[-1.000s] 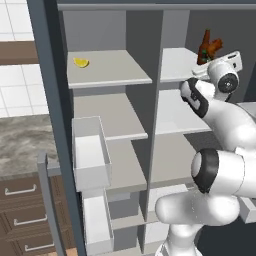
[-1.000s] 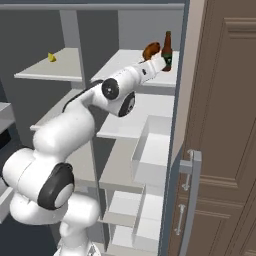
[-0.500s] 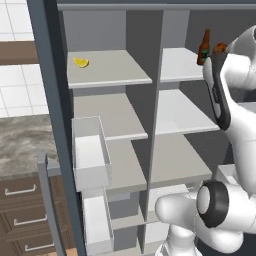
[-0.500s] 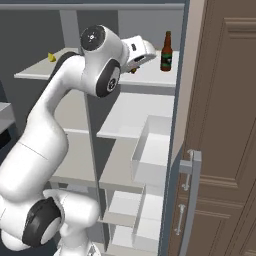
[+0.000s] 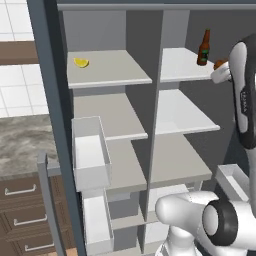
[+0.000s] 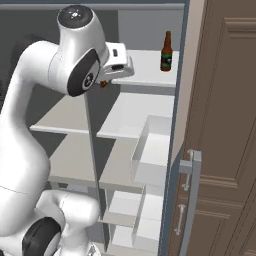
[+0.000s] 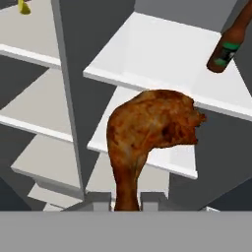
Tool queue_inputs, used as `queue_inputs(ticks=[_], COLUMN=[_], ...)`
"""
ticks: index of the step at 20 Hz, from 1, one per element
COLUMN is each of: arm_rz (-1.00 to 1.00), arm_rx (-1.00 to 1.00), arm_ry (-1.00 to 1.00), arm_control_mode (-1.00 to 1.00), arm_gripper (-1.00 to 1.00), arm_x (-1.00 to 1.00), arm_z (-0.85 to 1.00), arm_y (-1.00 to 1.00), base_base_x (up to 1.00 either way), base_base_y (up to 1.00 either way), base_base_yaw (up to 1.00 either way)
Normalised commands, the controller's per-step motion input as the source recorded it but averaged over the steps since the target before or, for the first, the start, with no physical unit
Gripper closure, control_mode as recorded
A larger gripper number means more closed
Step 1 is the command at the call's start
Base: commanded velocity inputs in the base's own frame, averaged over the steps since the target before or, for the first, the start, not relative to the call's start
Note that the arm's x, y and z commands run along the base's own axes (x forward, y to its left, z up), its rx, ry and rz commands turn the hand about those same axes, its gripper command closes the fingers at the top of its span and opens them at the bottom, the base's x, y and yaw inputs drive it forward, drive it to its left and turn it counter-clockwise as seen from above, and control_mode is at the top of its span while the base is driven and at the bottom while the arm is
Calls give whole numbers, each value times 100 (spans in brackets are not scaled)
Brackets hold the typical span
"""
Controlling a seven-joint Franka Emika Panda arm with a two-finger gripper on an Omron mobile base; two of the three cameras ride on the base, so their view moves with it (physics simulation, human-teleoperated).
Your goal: There's a chicken drumstick in the fridge that needs to be moved to the freezer for freezing. Pick up the chicken drumstick from the fridge, place it on any shelf in the freezer, and close the fridge and freezer doors when done.
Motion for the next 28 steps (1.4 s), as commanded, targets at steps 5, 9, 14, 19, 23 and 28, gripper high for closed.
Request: queue_inputs(ticks=[5,9,14,19,23,28], arm_rz=[4,5,7,9,10,5], arm_rx=[31,28,17,3,0,-1], arm_ry=[0,0,-1,-20,-19,-7], arm_control_mode=[-100,-100,-100,-100,-100,-100], arm_gripper=[100,100,100,100,100,100], arm_x=[-96,-74,-27,13,52,58], arm_z=[-7,0,0,0,0,3], arm_y=[72,78,94,79,50,22], base_base_x=[0,0,0,0,0,0], base_base_y=[0,0,0,0,0,0], base_base_yaw=[0,0,0,0,0,0])
